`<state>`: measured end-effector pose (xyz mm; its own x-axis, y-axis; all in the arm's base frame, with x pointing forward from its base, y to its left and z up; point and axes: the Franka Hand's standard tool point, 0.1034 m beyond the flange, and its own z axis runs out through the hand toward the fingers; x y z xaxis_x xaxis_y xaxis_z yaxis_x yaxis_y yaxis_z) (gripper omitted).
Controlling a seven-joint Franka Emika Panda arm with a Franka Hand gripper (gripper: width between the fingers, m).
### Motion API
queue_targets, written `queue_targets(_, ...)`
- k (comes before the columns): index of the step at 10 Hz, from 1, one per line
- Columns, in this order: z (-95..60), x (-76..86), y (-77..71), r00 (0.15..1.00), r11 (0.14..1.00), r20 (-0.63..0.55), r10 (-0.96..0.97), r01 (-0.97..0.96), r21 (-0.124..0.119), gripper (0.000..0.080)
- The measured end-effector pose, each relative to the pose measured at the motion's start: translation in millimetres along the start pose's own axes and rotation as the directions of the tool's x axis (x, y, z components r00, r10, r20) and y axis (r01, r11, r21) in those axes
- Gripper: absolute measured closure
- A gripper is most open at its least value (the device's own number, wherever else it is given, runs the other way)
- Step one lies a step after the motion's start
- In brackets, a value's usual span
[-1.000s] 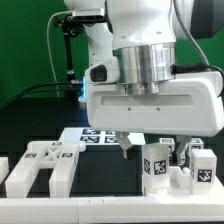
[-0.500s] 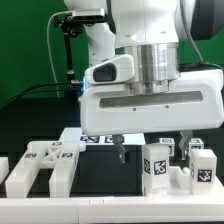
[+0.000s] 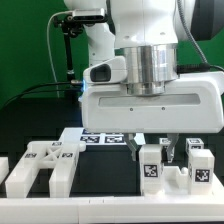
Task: Assemble chair
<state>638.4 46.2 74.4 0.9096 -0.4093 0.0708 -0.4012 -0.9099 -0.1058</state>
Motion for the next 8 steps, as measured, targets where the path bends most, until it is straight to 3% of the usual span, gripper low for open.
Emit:
queue_targets(2, 0.0, 0.3, -1.6, 0.974, 0.974, 0.000, 0.225, -0.225, 0.004, 0.0513)
queue_targets(3, -0.4, -0.3, -5.6, 0.920, 0.920, 0.001, 0.392, -0.392, 0.004, 0.0513)
queue_targets(5, 0.3, -1.9, -12.9, 0.677, 0.677, 0.005, 0.736, -0.736, 0.002, 0.0513)
queue_targets(7, 3.7, -0.7, -13.8, 0.452, 0.452, 0.028, 0.892, -0.892, 0.017, 0.0512)
queue_targets(8, 3.8, -1.0, -13.7, 0.473, 0.472, 0.027, 0.881, -0.881, 0.017, 0.0512)
